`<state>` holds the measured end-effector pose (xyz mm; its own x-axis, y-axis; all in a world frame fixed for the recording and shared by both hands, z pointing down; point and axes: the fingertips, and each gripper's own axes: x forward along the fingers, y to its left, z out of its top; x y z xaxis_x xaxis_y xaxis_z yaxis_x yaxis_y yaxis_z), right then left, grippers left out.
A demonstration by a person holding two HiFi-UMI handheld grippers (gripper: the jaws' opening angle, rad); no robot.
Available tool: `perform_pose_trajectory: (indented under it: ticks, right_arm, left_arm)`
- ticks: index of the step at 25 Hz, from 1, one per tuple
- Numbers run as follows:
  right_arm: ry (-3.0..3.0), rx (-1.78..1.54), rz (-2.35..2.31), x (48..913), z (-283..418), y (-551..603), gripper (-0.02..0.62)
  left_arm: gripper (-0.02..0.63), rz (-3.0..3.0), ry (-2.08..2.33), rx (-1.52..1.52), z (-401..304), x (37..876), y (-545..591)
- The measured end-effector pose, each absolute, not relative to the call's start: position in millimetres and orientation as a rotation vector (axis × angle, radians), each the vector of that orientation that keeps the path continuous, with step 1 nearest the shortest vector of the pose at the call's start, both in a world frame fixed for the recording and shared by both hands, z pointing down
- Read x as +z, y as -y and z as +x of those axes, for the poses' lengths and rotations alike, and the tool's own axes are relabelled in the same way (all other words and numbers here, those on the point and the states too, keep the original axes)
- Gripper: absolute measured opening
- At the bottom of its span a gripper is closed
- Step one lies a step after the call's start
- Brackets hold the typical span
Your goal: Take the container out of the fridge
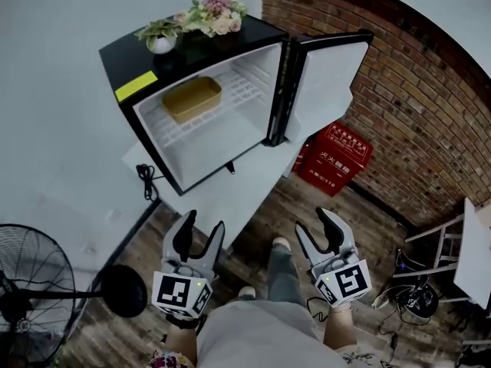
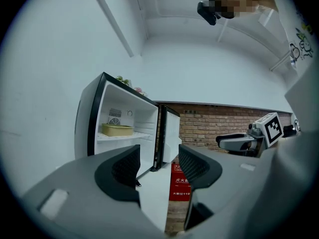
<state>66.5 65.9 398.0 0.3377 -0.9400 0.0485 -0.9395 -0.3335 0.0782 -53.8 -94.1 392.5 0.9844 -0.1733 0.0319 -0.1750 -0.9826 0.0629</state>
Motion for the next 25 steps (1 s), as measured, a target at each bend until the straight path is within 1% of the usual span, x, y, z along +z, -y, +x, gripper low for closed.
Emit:
perform_pose_trajectory:
  ticks: [6,18,25]
  right_arm:
    - [1.922,-0.055,2.357,394,109,-12,0.213]
    - [2.252,-0.114,2.009,367,208,71,0.214]
    - [2.398,-0.168,1.777,364,228,102,0.215]
  left_arm:
    - [0.242,3.047,0.480,0.019,-34,386,125]
    - [0.244,2.934,0.933,-0.013,34,366,160]
    - [0.244,2.841,1.156,-0.034,55,364,166]
